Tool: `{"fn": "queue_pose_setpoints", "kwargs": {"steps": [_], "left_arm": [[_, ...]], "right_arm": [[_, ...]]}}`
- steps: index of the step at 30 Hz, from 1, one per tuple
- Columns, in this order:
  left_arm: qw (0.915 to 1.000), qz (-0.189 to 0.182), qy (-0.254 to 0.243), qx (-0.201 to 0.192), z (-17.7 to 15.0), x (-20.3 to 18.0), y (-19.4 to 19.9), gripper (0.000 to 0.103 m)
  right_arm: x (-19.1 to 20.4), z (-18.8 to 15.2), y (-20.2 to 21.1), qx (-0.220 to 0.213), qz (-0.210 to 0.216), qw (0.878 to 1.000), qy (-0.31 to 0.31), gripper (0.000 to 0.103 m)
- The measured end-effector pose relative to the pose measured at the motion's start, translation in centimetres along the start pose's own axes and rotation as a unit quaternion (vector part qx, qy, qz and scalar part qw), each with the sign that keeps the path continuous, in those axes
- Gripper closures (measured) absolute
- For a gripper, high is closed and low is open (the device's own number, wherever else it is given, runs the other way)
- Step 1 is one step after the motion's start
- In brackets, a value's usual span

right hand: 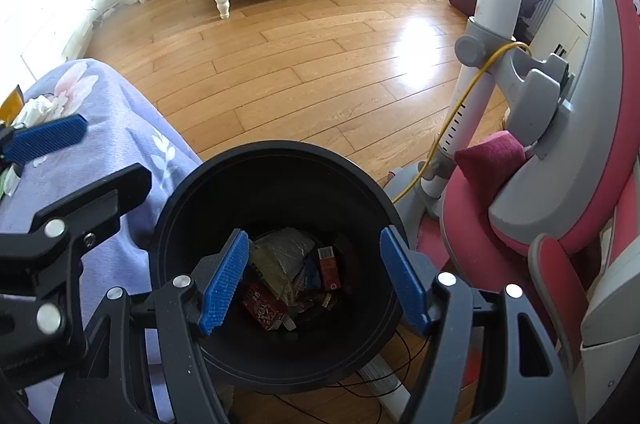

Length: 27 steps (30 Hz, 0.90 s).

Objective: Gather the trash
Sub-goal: 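Move both open grippers back over the table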

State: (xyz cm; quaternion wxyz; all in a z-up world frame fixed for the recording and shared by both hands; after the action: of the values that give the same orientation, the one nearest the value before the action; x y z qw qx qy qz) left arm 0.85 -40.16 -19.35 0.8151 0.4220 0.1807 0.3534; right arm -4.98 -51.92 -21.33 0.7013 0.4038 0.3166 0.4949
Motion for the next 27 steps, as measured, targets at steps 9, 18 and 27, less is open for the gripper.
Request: {"fn": "queue_pose_setpoints", "kwargs": {"steps": [9,18,27], "left_arm": [[0.9998,0.010,0.018,0.000,-1.0,2.8,1.6,0.023],[0.9978,0.035,0.053,-0.019,-2.5,7.9,4.4,0.011],[0.9887,0.092,0.114,-0.032,-5.8,17.3,8.6,0.008]], "right_arm": [[2.2,0.7,0.6,-0.005,0.000,1.000,0.014,0.033],[6.7,1.9,1.5,-0.017,0.008,0.999,0.042,0.032],[14.9,4.0,2.3,-0.034,0.036,0.994,0.096,0.026]]}}
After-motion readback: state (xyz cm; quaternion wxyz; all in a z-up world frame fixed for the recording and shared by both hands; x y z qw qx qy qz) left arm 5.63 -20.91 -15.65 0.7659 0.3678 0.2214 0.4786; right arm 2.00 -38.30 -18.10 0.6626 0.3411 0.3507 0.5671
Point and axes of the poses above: each gripper's, at about its wrist camera, not at the fingertips, and y roughly against the way its jaws point, x to its left, z to its top, the point moved 3 cm from there along -y, roughly the way its jaws point
